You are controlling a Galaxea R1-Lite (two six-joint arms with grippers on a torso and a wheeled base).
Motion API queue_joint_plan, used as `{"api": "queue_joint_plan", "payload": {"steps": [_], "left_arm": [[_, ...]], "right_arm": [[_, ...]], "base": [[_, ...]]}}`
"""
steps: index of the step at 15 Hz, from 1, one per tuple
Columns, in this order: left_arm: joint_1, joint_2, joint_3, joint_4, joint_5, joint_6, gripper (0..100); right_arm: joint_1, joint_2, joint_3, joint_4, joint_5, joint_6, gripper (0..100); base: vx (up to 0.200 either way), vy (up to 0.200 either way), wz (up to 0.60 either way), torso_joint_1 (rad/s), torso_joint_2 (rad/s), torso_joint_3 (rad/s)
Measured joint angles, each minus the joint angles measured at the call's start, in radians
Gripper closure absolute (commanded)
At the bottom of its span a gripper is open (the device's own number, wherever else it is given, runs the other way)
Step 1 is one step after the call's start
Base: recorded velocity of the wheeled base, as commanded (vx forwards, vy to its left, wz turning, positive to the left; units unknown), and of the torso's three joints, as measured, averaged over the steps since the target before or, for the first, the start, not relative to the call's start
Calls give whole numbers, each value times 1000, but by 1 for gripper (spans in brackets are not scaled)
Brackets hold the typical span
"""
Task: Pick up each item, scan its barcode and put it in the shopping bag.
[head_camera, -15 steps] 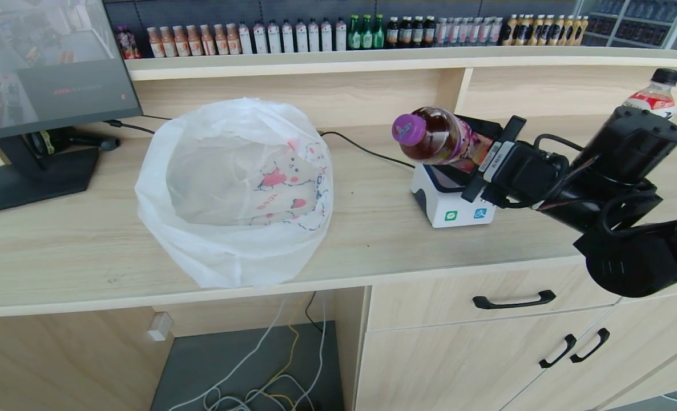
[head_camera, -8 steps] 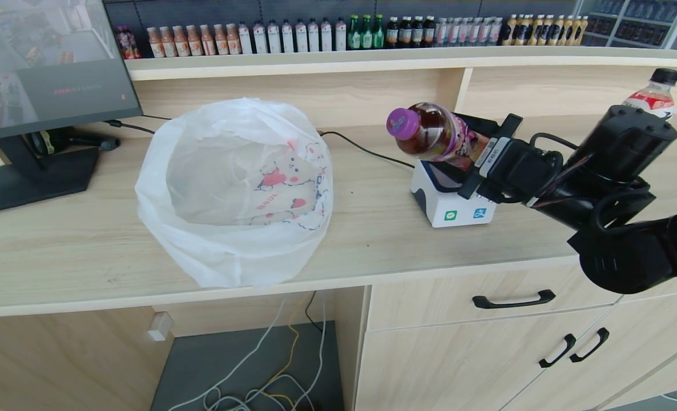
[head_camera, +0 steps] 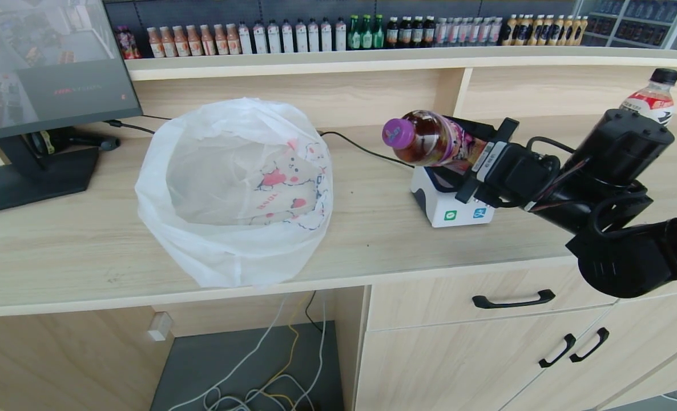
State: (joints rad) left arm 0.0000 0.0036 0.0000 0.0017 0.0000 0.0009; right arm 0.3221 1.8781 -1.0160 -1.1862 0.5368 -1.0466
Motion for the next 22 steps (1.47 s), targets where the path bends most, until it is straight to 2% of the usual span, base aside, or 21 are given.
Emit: {"api": "queue_joint_plan", "payload": {"steps": [4,6,14,19,22], "left_arm": [[0,0,0,0,0,0,0],[0,0,0,0,0,0,0],[0,0,0,0,0,0,0],[0,0,0,0,0,0,0],[0,0,0,0,0,-1,0]], "right_arm": [[11,0,3,-1,-6,1,100],[32,0,3,0,-43,2,100],[47,1,5,-9,-45,13,100],[49,-3,1,-48,-64,61,100],[49,-23,2,-115,-150,163,100]], "base": [[0,0,0,0,0,0],[0,0,0,0,0,0],[0,0,0,0,0,0],[0,0,0,0,0,0],[0,0,0,0,0,0]]}}
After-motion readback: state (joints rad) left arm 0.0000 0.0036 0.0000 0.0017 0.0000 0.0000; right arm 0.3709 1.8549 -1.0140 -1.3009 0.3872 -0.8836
